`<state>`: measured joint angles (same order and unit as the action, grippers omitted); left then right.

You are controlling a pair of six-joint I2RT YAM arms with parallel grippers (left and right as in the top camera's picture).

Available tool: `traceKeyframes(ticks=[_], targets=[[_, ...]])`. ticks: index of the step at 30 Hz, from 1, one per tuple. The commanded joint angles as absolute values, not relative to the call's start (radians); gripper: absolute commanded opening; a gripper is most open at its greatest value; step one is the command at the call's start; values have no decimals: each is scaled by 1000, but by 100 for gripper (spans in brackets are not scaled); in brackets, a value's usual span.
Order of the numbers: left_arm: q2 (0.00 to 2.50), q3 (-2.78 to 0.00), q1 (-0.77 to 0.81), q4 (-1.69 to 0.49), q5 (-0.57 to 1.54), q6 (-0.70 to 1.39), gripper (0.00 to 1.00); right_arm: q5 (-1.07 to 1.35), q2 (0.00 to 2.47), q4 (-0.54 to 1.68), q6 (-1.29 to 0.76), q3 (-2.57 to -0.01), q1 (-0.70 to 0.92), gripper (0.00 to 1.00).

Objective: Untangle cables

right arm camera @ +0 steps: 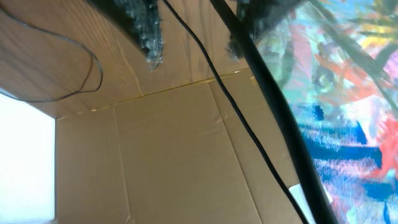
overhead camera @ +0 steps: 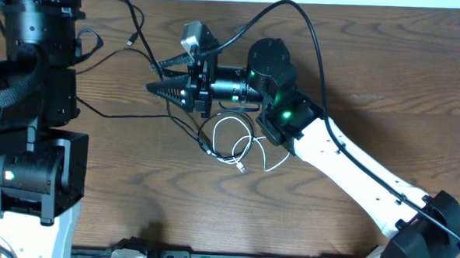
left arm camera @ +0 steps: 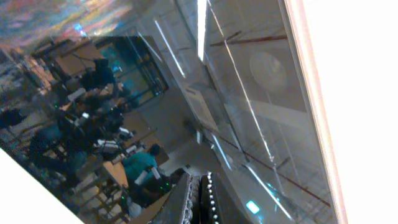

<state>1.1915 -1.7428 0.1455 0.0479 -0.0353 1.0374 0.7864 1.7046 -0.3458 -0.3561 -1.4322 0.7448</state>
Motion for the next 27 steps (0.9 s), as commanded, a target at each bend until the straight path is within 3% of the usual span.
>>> traceKeyframes(ticks=[1, 2, 6, 8, 12, 18, 20, 23, 27], targets=[[1188, -1767, 141, 44, -3, 1049, 7, 768, 1712, -334, -352, -1460, 748, 6], [1188, -1767, 141, 41, -4, 1049, 7, 768, 1712, -329, -353, -1460, 747, 1], [1188, -1767, 141, 15, -12, 1003, 7, 785, 1711, -280, -365, -1460, 733, 1], [1187, -1767, 140, -28, -32, 879, 7, 798, 1701, -230, -419, -1460, 697, 1], [1189, -1767, 141, -283, -321, 770, 7, 784, 1636, -45, -391, -1460, 595, 1], [1207, -1767, 141, -482, -383, 710, 10, 780, 1547, 84, -393, -1460, 495, 1], [1221, -1766, 141, -574, -382, 711, 17, 780, 1504, 81, -433, -1460, 469, 1], [1245, -1766, 141, -682, -382, 711, 36, 780, 1443, 32, -480, -1465, 440, 1], [1271, -1766, 141, -794, -345, 711, 72, 780, 1401, -4, -520, -1529, 382, 1]])
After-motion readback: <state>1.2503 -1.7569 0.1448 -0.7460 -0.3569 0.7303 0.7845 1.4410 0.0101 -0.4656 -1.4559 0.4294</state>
